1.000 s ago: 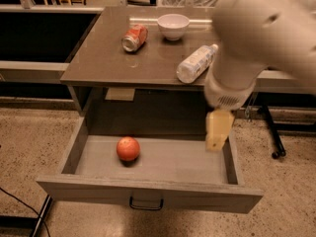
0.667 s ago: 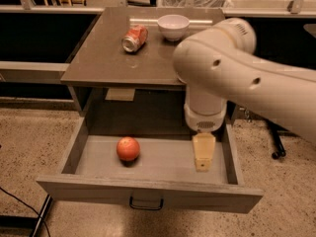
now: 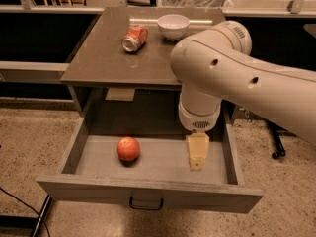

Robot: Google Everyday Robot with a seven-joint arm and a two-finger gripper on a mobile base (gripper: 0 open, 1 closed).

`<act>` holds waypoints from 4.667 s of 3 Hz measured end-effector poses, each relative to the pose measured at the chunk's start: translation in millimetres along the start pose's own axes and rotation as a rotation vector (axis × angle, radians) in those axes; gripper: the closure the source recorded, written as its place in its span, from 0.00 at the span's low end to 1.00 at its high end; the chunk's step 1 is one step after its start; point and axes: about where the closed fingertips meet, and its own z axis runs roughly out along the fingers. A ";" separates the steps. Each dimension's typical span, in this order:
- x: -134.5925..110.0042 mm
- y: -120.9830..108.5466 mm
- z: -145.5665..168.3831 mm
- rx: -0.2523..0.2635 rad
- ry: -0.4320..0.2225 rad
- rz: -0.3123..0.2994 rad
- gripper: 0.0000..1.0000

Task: Pick apple from top drawer and place on counter

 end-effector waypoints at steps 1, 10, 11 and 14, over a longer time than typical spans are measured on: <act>-54.2 -12.6 25.5 0.039 -0.064 -0.070 0.00; -174.4 -56.6 96.4 -0.062 -0.455 -0.108 0.90; -143.1 -78.4 10.1 0.062 -0.415 -0.123 1.00; -178.6 -127.8 -54.5 0.131 -0.344 -0.216 1.00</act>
Offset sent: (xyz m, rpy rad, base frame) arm 0.0812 0.1635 -0.1193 0.0913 -0.0483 0.0894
